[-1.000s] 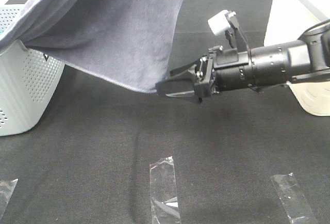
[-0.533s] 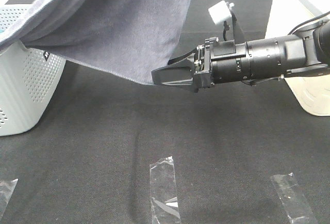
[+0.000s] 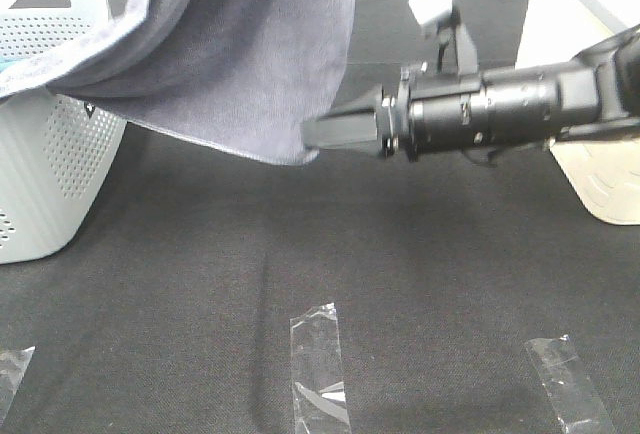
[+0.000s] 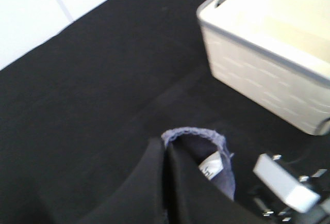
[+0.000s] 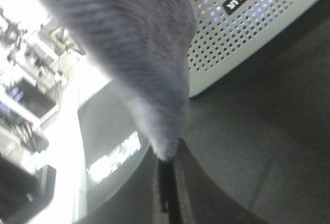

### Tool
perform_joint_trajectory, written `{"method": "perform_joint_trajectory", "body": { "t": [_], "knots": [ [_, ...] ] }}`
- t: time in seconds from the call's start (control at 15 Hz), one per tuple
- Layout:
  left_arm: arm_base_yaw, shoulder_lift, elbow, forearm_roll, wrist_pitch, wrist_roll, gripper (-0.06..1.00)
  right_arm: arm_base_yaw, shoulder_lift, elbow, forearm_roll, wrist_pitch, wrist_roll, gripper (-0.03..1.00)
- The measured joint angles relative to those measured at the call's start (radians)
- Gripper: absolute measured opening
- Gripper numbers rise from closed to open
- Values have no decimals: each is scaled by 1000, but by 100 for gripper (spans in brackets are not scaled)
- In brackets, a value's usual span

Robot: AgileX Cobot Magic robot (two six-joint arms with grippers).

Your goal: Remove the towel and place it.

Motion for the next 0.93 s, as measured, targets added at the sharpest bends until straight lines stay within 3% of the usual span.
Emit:
{"method": "perform_joint_trajectory", "body": {
  "t": [0.13,0.2,0.4,0.6,0.73,0.93],
  "knots": [
    [5,6,0,131,38,-90,0,0,-78,-40,-109,-100,202,0],
    [20,16,0,179,58,-127,0,0,-123,-69,-227,-157,340,0],
    [110,91,0,211,80,-177,0,0,-223,-200,-690,-240,882,0],
    [182,169,0,165,-1,-180,0,0,-243,-417,-1194,-138,1337,0],
    [213,188,0,101,-157,-181,0,0,-243,-593,-1463,-57,1539,0],
    [217,140,0,69,-313,-181,0,0,-244,-823,-1604,-17,1606,0]
  ]
}}
